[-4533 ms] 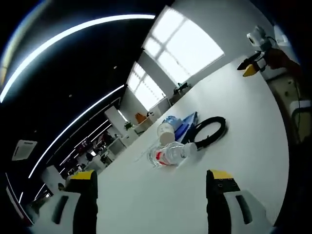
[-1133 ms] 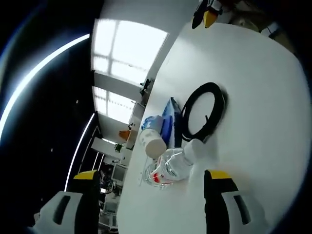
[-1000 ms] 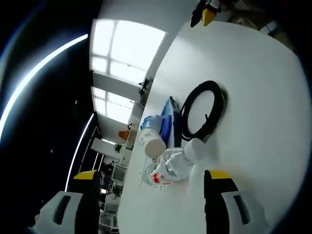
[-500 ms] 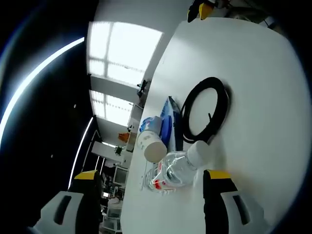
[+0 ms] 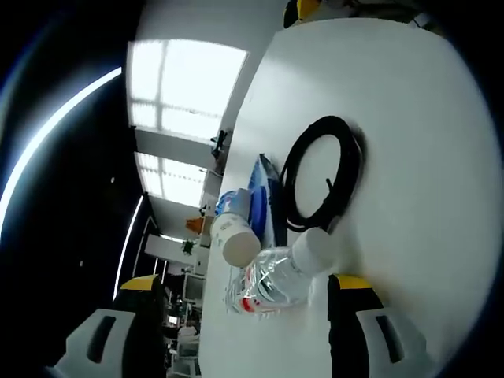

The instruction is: Arrange the tabletop items into an orderly group along one side of the table until the central work area is clear of visible clutter.

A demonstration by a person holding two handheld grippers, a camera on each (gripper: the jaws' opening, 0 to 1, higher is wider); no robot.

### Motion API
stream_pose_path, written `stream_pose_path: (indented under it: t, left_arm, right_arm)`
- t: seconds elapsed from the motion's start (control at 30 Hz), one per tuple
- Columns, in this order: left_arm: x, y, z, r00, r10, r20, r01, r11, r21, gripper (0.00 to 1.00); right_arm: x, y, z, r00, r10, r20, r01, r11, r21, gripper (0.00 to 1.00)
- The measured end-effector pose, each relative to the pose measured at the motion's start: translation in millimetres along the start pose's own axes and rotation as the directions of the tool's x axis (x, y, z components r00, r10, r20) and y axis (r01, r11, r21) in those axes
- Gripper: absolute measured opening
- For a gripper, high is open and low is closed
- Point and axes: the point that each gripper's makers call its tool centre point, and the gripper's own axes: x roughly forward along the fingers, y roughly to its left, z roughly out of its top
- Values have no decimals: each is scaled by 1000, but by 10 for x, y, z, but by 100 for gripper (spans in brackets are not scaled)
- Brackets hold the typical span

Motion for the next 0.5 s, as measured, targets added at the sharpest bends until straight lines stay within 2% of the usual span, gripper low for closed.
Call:
stream_pose_path:
  t: [0.17,0.23,0.33,0.5]
  left_arm:
    - [16,3,58,999,10,32,-11,999,43,85]
    - [36,4,103,998,20,56,-25,996,86,85]
    - [48,-7,150,998,28,59,-37,989,144,85]
    - [60,-43,209,996,21,85,-38,980,197,82]
  right_arm:
    - [-11,-37,-33,1000,-12,-7,12,1000,12,58]
    - [-11,-34,-40,1000,-12,-8,12,1000,14,58]
    - [-16,-27,-35,1000,-12,-1,12,1000,21,58]
    - [-31,-58,-37,1000,-21,0,21,999,26,58]
